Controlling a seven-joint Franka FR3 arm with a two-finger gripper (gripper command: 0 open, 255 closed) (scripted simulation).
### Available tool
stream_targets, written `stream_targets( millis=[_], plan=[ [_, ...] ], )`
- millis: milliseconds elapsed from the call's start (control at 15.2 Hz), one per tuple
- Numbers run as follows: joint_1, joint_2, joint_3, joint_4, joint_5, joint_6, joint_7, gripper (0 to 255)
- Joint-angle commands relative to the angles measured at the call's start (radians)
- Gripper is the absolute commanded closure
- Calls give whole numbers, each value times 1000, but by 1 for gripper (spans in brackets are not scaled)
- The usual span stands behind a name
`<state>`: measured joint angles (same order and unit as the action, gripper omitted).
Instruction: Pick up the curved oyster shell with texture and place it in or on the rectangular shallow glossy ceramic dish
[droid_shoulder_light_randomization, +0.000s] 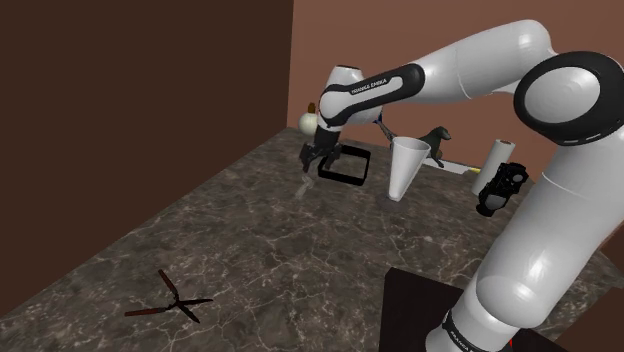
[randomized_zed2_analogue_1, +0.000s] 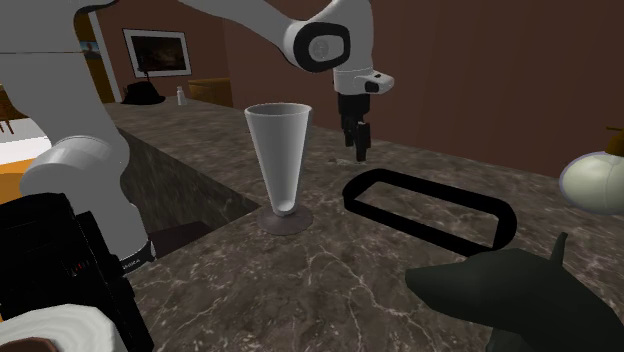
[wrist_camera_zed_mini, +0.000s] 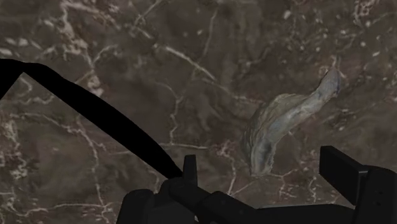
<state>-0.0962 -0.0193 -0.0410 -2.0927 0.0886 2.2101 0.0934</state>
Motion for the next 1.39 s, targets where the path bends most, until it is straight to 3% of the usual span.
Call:
stream_targets(
  millis=[0, 660, 726, 1320],
  plan=[
    [0, 15, 0, -10, 2, 26, -2, 0],
    [1, 33, 1, -23, 5, 57, -4, 0],
    [1, 33, 1, -23, 5, 57, -4, 255],
    [0, 35, 0, -20, 6, 60, -7, 255]
  ],
)
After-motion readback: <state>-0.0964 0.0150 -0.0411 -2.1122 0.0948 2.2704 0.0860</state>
